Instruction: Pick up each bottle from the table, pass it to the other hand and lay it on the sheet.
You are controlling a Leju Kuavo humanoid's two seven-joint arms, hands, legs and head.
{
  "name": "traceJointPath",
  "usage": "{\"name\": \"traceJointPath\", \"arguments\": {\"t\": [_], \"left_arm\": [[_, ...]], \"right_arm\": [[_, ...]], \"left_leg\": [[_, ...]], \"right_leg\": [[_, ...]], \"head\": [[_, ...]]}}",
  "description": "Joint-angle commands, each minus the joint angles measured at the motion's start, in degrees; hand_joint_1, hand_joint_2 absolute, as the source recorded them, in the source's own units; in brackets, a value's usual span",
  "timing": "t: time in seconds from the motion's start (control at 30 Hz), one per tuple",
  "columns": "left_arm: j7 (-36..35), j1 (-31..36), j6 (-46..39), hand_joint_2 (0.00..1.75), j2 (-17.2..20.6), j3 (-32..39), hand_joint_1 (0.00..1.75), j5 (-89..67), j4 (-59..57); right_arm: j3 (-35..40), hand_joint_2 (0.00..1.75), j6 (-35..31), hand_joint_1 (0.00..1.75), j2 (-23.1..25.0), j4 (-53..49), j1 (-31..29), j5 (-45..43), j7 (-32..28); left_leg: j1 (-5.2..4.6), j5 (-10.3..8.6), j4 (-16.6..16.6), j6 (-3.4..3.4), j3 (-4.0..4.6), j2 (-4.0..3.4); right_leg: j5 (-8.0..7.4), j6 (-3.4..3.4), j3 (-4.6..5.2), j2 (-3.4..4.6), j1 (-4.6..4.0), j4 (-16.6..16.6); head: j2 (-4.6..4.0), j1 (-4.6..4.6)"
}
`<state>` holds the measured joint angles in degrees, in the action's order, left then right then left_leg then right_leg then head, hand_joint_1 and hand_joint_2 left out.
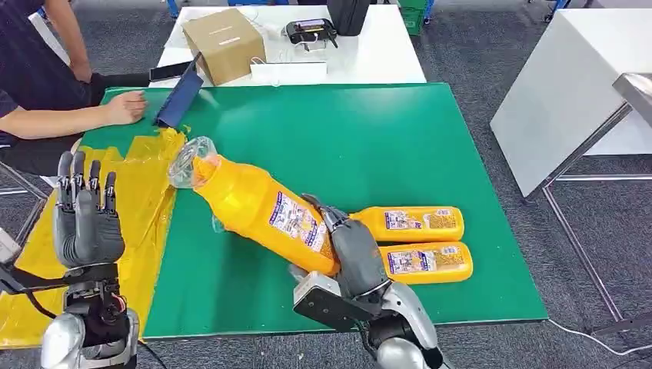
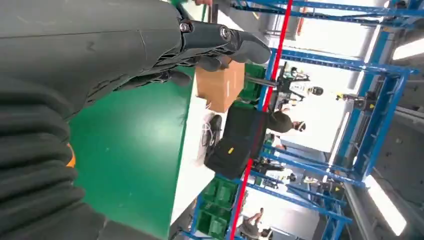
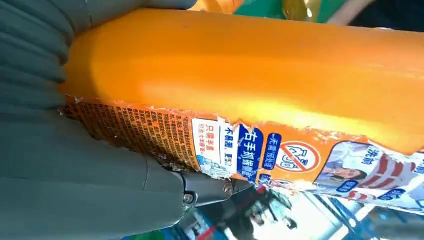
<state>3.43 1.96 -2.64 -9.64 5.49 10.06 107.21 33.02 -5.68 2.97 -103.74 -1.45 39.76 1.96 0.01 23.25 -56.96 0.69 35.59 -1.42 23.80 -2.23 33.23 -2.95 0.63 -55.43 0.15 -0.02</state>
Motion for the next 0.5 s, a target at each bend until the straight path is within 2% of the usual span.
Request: {"name": "traceJointPath", "arguments": {"t": [0.03,0.1,0.23,0.3,0.37,0.4,0.5], "left_arm": [[-2.6,-9.0,15.3,1.75,3.5,-7.0,0.00,8.2,-0.6],[-5.3,-12.6,21.9,1.75,6.6,-11.4,0.00,25.1,-1.1],[0.7,-15.6,25.7,1.75,11.2,-19.3,0.00,25.8,2.7],[1.5,-15.2,25.5,1.75,11.3,-21.9,0.00,24.8,4.3],[0.2,-15.1,26.7,1.75,14.5,-26.5,0.00,32.7,4.7],[0.5,-14.6,27.1,1.75,15.0,-28.8,0.00,34.6,5.0],[2.9,-14.0,26.9,1.75,15.7,-30.9,0.00,30.2,6.1]], "right_arm": [[-4.1,1.75,-3.2,1.75,-3.9,-11.1,6.0,-0.7,-4.5],[-4.0,1.75,-3.0,1.75,-4.3,-10.4,6.0,-1.2,-5.5],[-4.2,1.75,-2.9,1.75,-3.6,-7.5,5.0,-1.1,-6.4],[-4.0,1.75,-2.3,1.75,-3.4,-6.7,4.6,-1.1,-6.4],[-3.1,1.75,-0.9,1.75,-3.3,-4.9,3.3,-1.9,-6.4],[-3.5,1.75,1.3,1.75,-0.7,-4.5,2.2,-1.8,-6.9],[-1.9,1.75,3.3,1.75,0.5,-4.0,0.5,-0.8,-6.0]], "left_leg": [[0.04,0.18,0.1,-0.06,-0.45,0.20],[0.03,0.21,0.0,-0.04,-0.43,0.15],[0.03,0.25,0.1,-0.05,-0.45,-0.06],[0.02,0.14,0.0,-0.03,-0.16,-0.01],[0.04,0.13,0.0,-0.04,-0.15,0.10],[0.06,0.19,0.0,-0.06,-0.31,0.18],[0.04,0.15,0.0,-0.06,-0.20,-0.06]], "right_leg": [[0.20,0.09,-0.48,0.19,0.02,0.1],[0.21,0.06,-0.46,0.21,0.03,0.1],[0.18,0.08,-0.42,0.39,0.02,0.1],[0.09,0.06,-0.13,0.17,0.00,0.0],[0.14,0.04,-0.13,0.09,-0.02,0.0],[0.24,0.04,-0.31,0.15,-0.02,0.0],[0.18,-0.03,-0.17,0.32,-0.01,0.0]], "head": [[0.00,-0.02],[0.00,0.00],[0.00,0.00],[0.00,0.00],[0.00,-0.02],[0.00,-0.02],[0.00,0.00]]}}
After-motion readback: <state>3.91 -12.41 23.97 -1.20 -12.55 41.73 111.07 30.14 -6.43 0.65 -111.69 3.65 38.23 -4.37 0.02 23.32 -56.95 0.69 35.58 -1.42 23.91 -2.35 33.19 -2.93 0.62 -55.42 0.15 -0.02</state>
